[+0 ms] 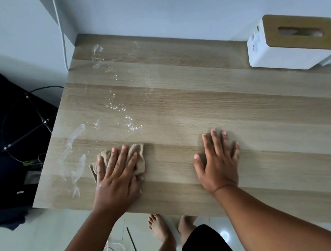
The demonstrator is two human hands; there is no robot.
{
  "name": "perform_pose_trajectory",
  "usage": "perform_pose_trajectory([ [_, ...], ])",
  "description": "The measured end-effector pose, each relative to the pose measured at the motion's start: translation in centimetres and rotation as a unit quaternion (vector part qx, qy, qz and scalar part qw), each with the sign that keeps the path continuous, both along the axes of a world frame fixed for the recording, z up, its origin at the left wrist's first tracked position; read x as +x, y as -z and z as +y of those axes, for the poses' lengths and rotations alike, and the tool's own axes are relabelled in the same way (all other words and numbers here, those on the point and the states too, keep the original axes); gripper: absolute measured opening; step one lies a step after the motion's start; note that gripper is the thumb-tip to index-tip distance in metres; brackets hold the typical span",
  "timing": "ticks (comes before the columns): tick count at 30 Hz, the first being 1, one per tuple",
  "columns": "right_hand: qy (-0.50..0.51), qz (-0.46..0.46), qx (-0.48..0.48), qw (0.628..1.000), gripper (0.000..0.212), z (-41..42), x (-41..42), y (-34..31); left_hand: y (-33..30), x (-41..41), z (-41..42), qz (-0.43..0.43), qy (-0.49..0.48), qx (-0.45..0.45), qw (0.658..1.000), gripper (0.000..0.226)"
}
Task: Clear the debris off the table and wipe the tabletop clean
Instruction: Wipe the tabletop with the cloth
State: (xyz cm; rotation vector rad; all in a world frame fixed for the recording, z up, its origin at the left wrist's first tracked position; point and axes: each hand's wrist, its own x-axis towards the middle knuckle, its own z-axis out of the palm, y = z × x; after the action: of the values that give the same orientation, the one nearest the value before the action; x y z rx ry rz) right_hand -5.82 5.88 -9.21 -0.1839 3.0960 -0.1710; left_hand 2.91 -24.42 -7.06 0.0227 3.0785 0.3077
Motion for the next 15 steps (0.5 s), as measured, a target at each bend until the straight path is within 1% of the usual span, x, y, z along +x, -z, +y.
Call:
perform_pose_trajectory([
  [2,0.000,0.001,-0.001,1.000,0.074,0.0,0.0,0.1,-0.3,-2.2,1.7,-0.025,-0.088,0.000,0.996,0.073],
  [3,0.000,0.001,-0.002,1.000,0.074,0.0,0.0,0.1,-0.4,-3.2,2.8,-0.041,-0.115,0.001,0.993,0.075],
  [4,0.000,0.003,-0.003,1.000,0.074,0.0,0.0,0.1,-0.5,-4.1,3.9,-0.050,-0.117,0.001,0.992,0.077],
  [5,0.000,0.005,-0.004,1.000,0.074,0.0,0.0,0.1,-0.4,-4.7,4.9,-0.054,-0.097,-0.001,0.994,0.077],
  [8,0.003,0.004,-0.004,1.000,0.074,0.0,0.0,0.1,-0.3,-4.5,6.2,-0.033,0.011,0.008,0.999,0.075],
  [12,0.004,0.008,-0.007,1.000,0.074,0.0,0.0,0.1,0.4,-0.5,3.7,-0.017,0.137,-0.008,0.990,0.071],
  [13,0.004,0.009,-0.009,1.000,0.074,0.0,0.0,0.1,0.5,0.6,2.5,-0.011,0.147,-0.008,0.989,0.070],
  [15,0.005,0.011,-0.012,1.000,0.074,-0.1,0.0,0.1,0.5,2.5,-0.1,-0.006,0.127,-0.007,0.992,0.067],
])
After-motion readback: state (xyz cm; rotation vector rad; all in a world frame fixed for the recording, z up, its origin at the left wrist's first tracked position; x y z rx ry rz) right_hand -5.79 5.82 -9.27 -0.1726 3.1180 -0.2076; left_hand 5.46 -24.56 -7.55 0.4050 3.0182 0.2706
